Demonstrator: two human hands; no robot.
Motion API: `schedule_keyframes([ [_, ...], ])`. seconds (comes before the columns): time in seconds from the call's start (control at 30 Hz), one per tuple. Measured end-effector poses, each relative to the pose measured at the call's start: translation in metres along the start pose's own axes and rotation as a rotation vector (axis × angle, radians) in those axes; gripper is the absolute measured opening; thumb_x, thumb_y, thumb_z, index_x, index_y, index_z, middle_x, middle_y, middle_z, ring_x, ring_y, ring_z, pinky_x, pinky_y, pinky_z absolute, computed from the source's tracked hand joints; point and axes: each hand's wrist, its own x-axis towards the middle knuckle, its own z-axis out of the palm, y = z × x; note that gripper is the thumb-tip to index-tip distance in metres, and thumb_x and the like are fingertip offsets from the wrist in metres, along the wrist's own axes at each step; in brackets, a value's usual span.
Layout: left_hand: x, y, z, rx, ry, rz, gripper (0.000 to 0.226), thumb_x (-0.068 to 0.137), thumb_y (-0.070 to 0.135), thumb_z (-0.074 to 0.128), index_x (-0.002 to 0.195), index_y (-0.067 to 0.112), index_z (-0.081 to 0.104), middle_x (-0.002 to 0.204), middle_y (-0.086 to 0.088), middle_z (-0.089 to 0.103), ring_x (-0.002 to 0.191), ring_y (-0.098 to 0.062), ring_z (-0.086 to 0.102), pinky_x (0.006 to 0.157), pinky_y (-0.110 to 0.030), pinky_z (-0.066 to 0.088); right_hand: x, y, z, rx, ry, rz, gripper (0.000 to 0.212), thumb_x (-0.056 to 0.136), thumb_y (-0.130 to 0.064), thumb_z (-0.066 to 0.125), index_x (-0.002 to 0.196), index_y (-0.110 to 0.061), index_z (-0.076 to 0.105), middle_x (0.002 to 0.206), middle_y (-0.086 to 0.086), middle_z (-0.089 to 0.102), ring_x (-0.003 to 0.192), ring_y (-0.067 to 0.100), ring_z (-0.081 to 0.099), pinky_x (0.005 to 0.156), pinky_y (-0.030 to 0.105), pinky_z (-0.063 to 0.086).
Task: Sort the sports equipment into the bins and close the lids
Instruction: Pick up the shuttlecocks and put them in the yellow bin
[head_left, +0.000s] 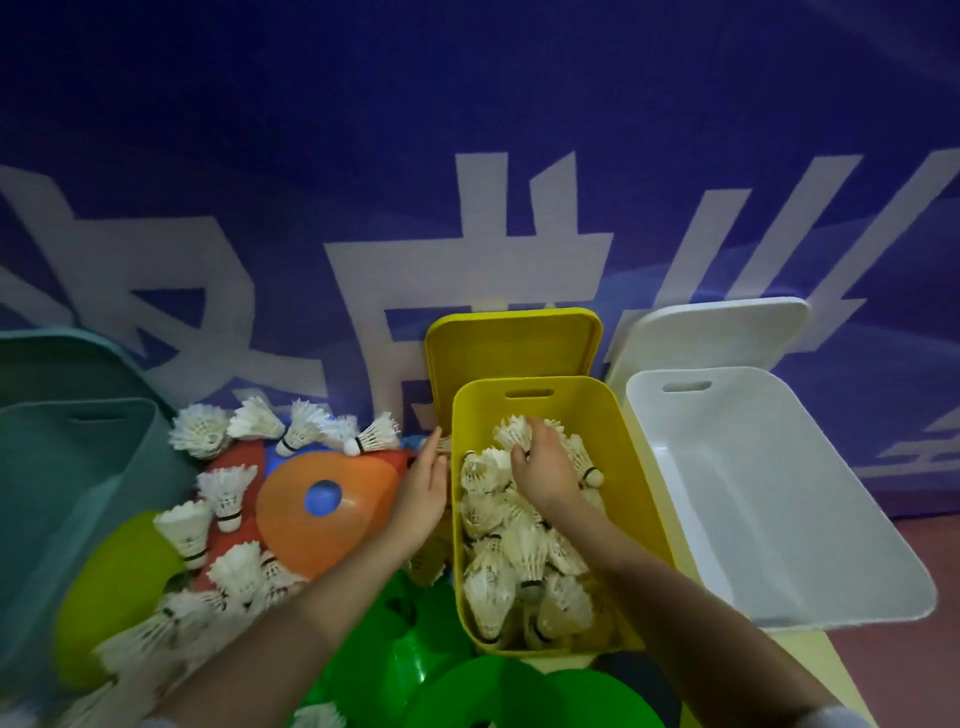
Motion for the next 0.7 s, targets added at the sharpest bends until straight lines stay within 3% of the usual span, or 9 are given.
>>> schedule_keyframes([
  [0.07, -0.002, 0.003, -0.003, -0.12, 0.022, -0.026, 0.045, 0.104, 0.034, 0.03, 0.149, 0.031, 0.027, 0.104, 0.012, 0.056, 0.077, 0.003, 0.047, 0.065, -0.013, 0.036, 0.021, -0.004, 0.011, -0.017, -0.053, -0.05, 0.05, 0.095, -0.022, 0.051, 0.141, -0.01, 0.035, 0.137, 0.014, 0.046, 0.12, 0.032, 0.05, 0.093, 0.039, 0.043],
  [0.17, 0.002, 0.008, -0.002, -0.171, 0.002, -0.002, 0.047, 0.103, 0.034, 0.033, 0.149, 0.03, 0.025, 0.142, 0.007, 0.042, 0.112, 0.003, 0.045, 0.09, -0.017, 0.036, 0.044, 0.008, 0.028, -0.151, -0.142, -0.067, 0.046, 0.095, -0.018, 0.048, 0.14, -0.013, 0.041, 0.138, 0.013, 0.048, 0.125, 0.031, 0.046, 0.101, 0.039, 0.039],
  [0.27, 0.003, 0.007, 0.008, -0.077, -0.01, 0.029, 0.049, 0.104, 0.032, 0.032, 0.151, 0.032, 0.019, 0.15, 0.008, 0.033, 0.092, 0.014, 0.046, 0.08, -0.013, 0.038, 0.051, 0.026, 0.035, -0.343, -0.181, -0.059, 0.044, 0.095, -0.022, 0.043, 0.14, -0.018, 0.042, 0.136, 0.011, 0.049, 0.123, 0.03, 0.047, 0.099, 0.039, 0.042],
  [0.37, 0.0, 0.01, 0.014, -0.011, 0.024, 0.044, 0.048, 0.104, 0.032, 0.03, 0.151, 0.031, 0.021, 0.149, 0.007, 0.036, 0.111, 0.005, 0.046, 0.087, -0.017, 0.038, 0.048, 0.023, 0.031, -0.37, -0.213, -0.124, 0.048, 0.096, -0.027, 0.045, 0.143, -0.019, 0.04, 0.139, 0.01, 0.046, 0.127, 0.029, 0.044, 0.102, 0.039, 0.041],
  [0.47, 0.001, 0.012, 0.011, 0.019, 0.031, 0.054, 0.048, 0.104, 0.03, 0.031, 0.151, 0.028, 0.022, 0.144, 0.007, 0.04, 0.103, 0.006, 0.045, 0.081, -0.018, 0.04, 0.036, 0.012, 0.016, -0.314, -0.165, -0.202, 0.049, 0.096, -0.03, 0.048, 0.143, -0.019, 0.04, 0.141, 0.009, 0.046, 0.127, 0.027, 0.044, 0.099, 0.036, 0.041],
  [0.53, 0.0, 0.011, 0.007, -0.001, 0.039, 0.066, 0.047, 0.104, 0.029, 0.032, 0.15, 0.025, 0.027, 0.134, 0.006, 0.051, 0.105, -0.001, 0.051, 0.081, -0.023, 0.044, 0.019, 0.004, 0.004, -0.205, -0.082, -0.233, 0.046, 0.097, -0.028, 0.048, 0.141, -0.017, 0.043, 0.137, 0.009, 0.049, 0.124, 0.027, 0.046, 0.094, 0.035, 0.042],
  [0.6, -0.008, 0.009, -0.003, -0.041, 0.064, 0.053, 0.044, 0.104, 0.028, 0.033, 0.147, 0.022, 0.033, 0.117, 0.0, 0.06, 0.101, -0.019, 0.06, 0.081, -0.035, 0.049, -0.002, -0.009, -0.007, -0.062, 0.013, -0.262, 0.042, 0.097, -0.025, 0.049, 0.139, -0.016, 0.046, 0.132, 0.008, 0.053, 0.119, 0.024, 0.05, 0.088, 0.033, 0.043],
  [0.63, -0.015, 0.007, -0.01, -0.055, 0.079, 0.042, 0.043, 0.103, 0.028, 0.033, 0.146, 0.021, 0.036, 0.115, -0.004, 0.061, 0.101, -0.028, 0.06, 0.083, -0.041, 0.049, -0.012, -0.017, -0.012, 0.002, 0.054, -0.275, 0.042, 0.097, -0.024, 0.049, 0.138, -0.016, 0.047, 0.13, 0.007, 0.054, 0.116, 0.022, 0.052, 0.086, 0.031, 0.043],
  [0.7, -0.03, -0.002, -0.031, -0.031, 0.1, 0.048, 0.041, 0.103, 0.026, 0.037, 0.144, 0.022, 0.039, 0.123, -0.001, 0.058, 0.103, -0.029, 0.06, 0.082, -0.038, 0.05, -0.031, -0.035, -0.017, 0.106, 0.104, -0.3, 0.042, 0.097, -0.023, 0.049, 0.139, -0.018, 0.047, 0.125, 0.003, 0.056, 0.108, 0.016, 0.055, 0.082, 0.028, 0.044],
])
